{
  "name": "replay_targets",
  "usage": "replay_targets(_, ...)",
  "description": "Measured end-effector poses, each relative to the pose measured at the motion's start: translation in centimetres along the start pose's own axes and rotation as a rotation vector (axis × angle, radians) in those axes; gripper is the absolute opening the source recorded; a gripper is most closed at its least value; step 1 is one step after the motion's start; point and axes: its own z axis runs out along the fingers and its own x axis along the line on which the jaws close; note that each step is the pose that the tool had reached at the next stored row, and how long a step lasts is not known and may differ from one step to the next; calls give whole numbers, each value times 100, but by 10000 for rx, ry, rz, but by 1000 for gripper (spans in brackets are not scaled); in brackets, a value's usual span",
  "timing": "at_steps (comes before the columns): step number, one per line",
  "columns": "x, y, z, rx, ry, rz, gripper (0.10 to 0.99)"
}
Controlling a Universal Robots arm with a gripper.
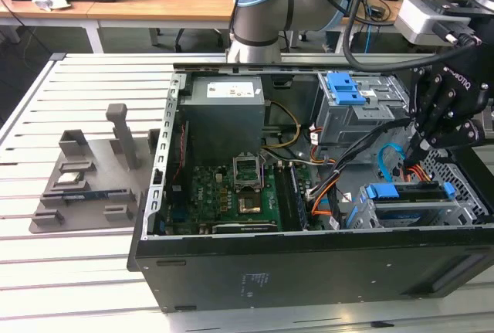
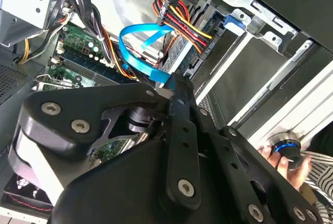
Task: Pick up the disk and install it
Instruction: 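Insert the second disk wire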
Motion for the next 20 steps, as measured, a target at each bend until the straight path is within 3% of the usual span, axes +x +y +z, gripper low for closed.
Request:
replay_targets(4,64,-2,14,1,72,5,106)
replay_targets(9,123,-8,76,-5,64,158,106)
replay_targets(14,180,-91,152,-32,61,263,106)
replay_targets(20,260,-123,187,-51,58,320,106)
